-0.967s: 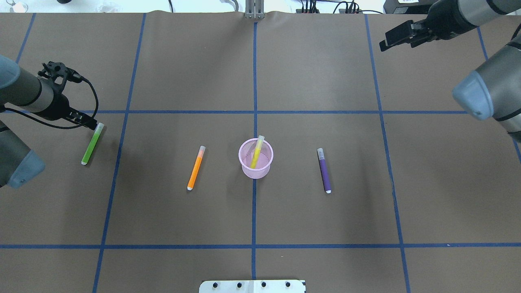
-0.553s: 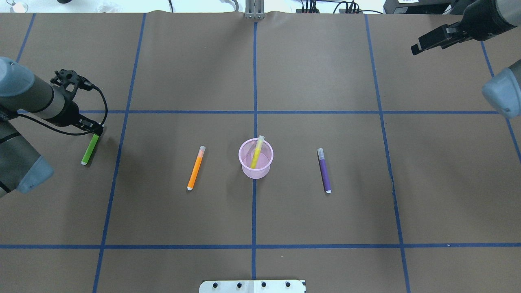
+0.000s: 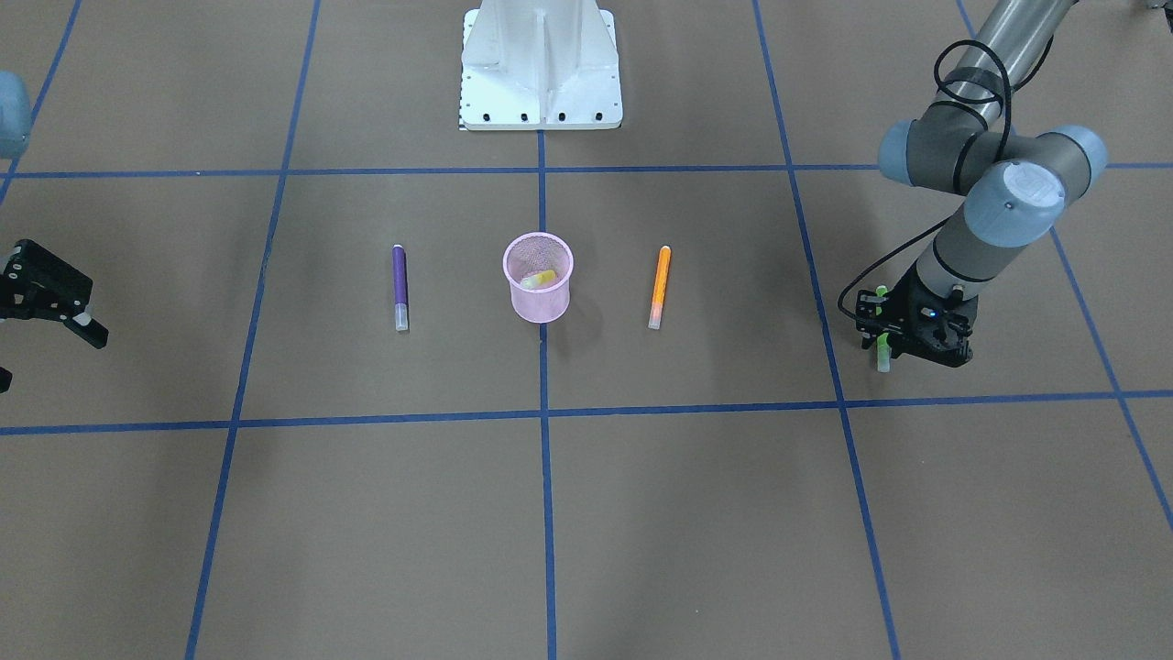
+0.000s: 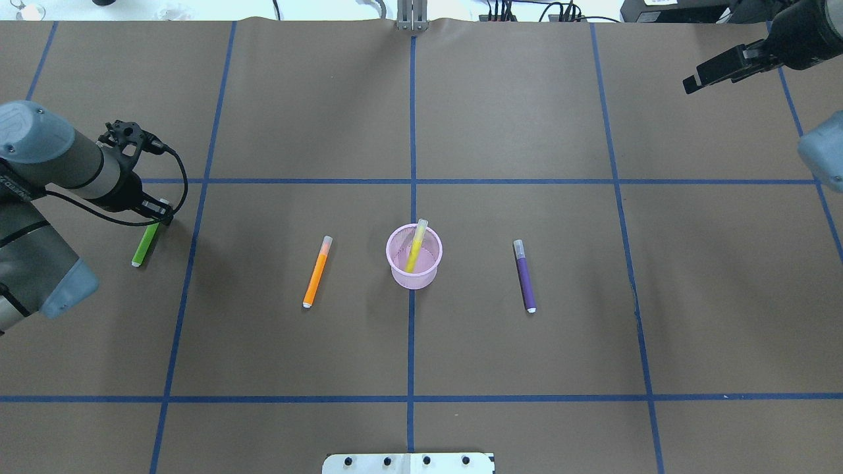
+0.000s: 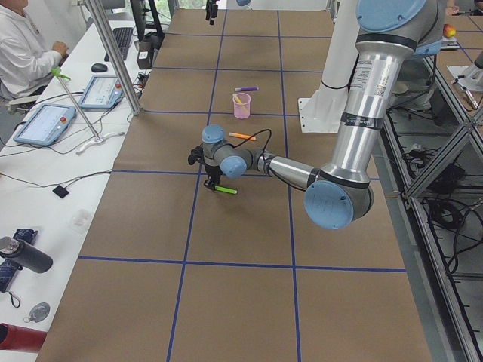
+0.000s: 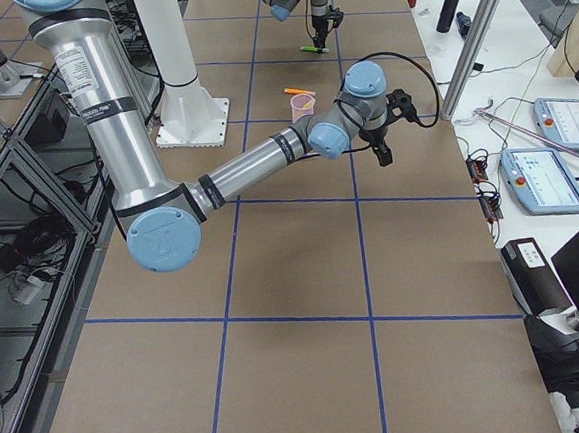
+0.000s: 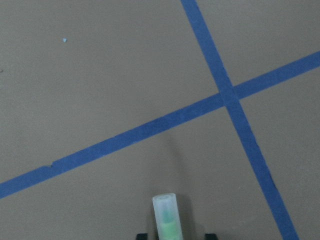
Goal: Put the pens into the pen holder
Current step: 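Grasp the green marker with the left gripper while the right arm withdraws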
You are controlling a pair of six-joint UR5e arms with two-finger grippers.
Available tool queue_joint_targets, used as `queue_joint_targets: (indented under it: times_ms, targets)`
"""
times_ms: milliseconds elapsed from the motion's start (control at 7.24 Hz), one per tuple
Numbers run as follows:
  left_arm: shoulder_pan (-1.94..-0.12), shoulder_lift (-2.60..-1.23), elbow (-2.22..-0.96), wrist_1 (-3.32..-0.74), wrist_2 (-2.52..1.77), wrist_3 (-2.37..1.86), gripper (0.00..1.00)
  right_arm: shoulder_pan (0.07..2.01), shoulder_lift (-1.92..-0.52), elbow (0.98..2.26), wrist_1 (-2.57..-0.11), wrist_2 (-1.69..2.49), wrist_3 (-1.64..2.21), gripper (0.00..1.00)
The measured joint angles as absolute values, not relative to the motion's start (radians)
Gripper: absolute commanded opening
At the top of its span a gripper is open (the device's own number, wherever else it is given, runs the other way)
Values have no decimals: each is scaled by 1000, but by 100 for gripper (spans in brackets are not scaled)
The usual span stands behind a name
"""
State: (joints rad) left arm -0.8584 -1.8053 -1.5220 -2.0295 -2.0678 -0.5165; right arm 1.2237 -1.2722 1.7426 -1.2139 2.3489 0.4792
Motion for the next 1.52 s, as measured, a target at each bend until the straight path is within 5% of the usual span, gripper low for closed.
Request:
queue_joint_targets:
  times_ms: [276,415,553,1520]
  targets:
    - [-858,-1815,-1509,-2030,-2068,-515,33,1224,-1273,1743,-1213,2349,479,99]
    - [-857,-1817,-1507,-2030,-2068,-513,7,1224,-1273,1743,-1213,2349,479,99]
    - [-857,-1818,-1506,-2030,-2068,-512,0,1224,-1273,1743,-1213,2349,479,99]
    - [-858,-1948,-1706,-2052,-2068,-543,0,1226,-1295,1743,-1203,2350,477,100]
